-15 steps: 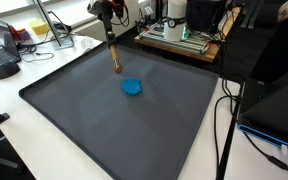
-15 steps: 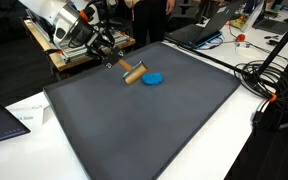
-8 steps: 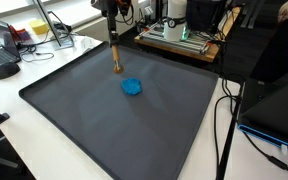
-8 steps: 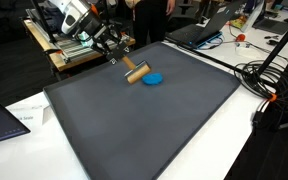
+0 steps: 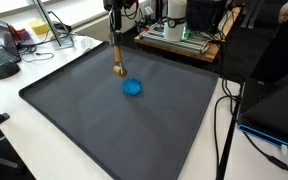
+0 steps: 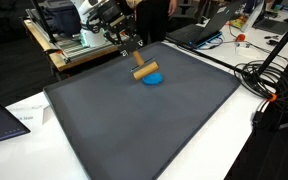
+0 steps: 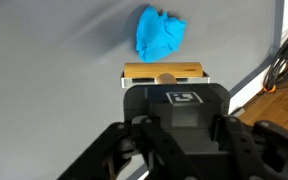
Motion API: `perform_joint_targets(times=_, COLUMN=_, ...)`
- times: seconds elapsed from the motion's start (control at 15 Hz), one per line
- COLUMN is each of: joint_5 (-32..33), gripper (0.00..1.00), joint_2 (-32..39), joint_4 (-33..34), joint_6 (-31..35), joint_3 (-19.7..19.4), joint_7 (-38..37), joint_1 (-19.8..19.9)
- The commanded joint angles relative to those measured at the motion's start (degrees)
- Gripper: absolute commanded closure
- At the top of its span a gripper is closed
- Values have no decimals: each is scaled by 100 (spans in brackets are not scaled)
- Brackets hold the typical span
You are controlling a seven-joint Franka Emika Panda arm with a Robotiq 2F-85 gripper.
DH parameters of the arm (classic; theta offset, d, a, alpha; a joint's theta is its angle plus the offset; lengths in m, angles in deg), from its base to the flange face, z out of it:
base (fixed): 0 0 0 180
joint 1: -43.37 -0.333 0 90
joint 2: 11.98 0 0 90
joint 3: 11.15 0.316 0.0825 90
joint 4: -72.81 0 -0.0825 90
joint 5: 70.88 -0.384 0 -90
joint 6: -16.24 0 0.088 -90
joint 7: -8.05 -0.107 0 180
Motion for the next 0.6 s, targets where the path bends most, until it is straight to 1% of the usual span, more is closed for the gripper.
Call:
perform_joint_targets(times=0.0, joint_5=1621, gripper=78, joint_2=-342, joint_4=-96, joint_6=-47, joint_3=353, joint_7=-1279, joint_1=221)
perform_joint_targets(times=0.13, joint_5=2614, gripper=78, joint_2=-519, joint_4=-51, joint_6=-215, joint_3=509, joint_7=-1987, joint_1=400)
perform_joint_targets(times=0.2, joint_5=3092, gripper=78, joint_2=-622, joint_4=-9, joint_6=-336, joint_3=277, joint_7=-2290, joint_1=191)
perform_joint_targets(times=0.27, joint_5=3445, gripper=78, joint_2=-727, joint_4=68, joint_6=-540, joint_3=274, joint_7=-2478, joint_1=206)
perform_joint_targets(times=0.4, joint_5=3828, gripper=78, joint_2=-912, joint_4=297, joint_6=-1100, joint_3=187, joint_7=-2541, joint_1=131)
perform_joint_targets(times=0.53, joint_5=3940, gripper=78, joint_2=-1038, joint_4=605, joint_6=-1802, joint_3=86, joint_7=-2292, joint_1=-3)
